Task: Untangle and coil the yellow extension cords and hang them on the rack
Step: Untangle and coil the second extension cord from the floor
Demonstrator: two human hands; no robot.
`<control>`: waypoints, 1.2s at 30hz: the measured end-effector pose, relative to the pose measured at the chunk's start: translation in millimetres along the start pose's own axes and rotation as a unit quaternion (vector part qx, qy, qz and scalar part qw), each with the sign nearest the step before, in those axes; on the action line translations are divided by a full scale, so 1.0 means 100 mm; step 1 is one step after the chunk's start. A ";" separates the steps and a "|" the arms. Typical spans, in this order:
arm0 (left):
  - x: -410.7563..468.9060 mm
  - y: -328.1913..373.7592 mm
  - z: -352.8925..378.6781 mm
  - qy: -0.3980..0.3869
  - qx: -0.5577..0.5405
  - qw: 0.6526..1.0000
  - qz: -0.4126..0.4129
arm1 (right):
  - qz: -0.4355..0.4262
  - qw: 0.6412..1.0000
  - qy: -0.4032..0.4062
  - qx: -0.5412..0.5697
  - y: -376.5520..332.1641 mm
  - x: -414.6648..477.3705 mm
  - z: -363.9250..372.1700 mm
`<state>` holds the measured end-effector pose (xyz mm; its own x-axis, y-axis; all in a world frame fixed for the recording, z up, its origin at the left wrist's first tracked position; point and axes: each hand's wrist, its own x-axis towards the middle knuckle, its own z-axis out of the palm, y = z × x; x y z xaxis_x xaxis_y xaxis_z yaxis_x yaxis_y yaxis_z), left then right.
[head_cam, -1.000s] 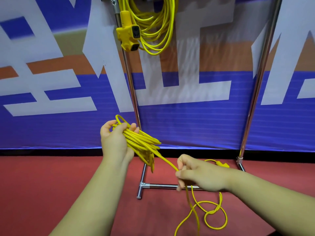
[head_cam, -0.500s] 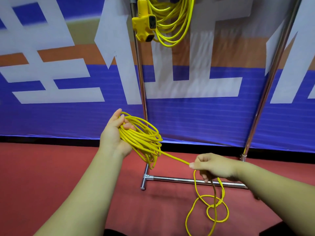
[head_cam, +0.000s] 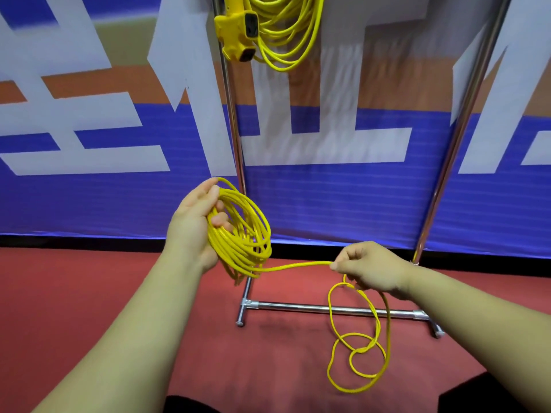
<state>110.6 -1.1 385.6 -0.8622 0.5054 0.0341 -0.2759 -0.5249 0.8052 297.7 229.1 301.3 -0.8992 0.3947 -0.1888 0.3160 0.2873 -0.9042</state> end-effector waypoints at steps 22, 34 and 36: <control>-0.14 -1.14 0.15 -0.212 0.421 0.871 -0.138 | -0.007 0.996 0.041 0.078 -0.19 -0.18 -0.33; -0.18 -1.44 0.48 -0.213 0.373 0.893 -0.139 | -0.043 0.993 0.023 0.110 -0.12 -0.17 -0.58; -0.14 -1.46 0.50 -0.195 0.372 0.899 -0.123 | -0.051 0.994 0.018 0.094 -0.12 -0.19 -0.62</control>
<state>184.7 102.5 297.8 -0.5596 0.8213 -0.1115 0.0480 0.1665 0.9849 329.5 272.3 339.2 -0.9113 0.4038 -0.0807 0.1580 0.1618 -0.9741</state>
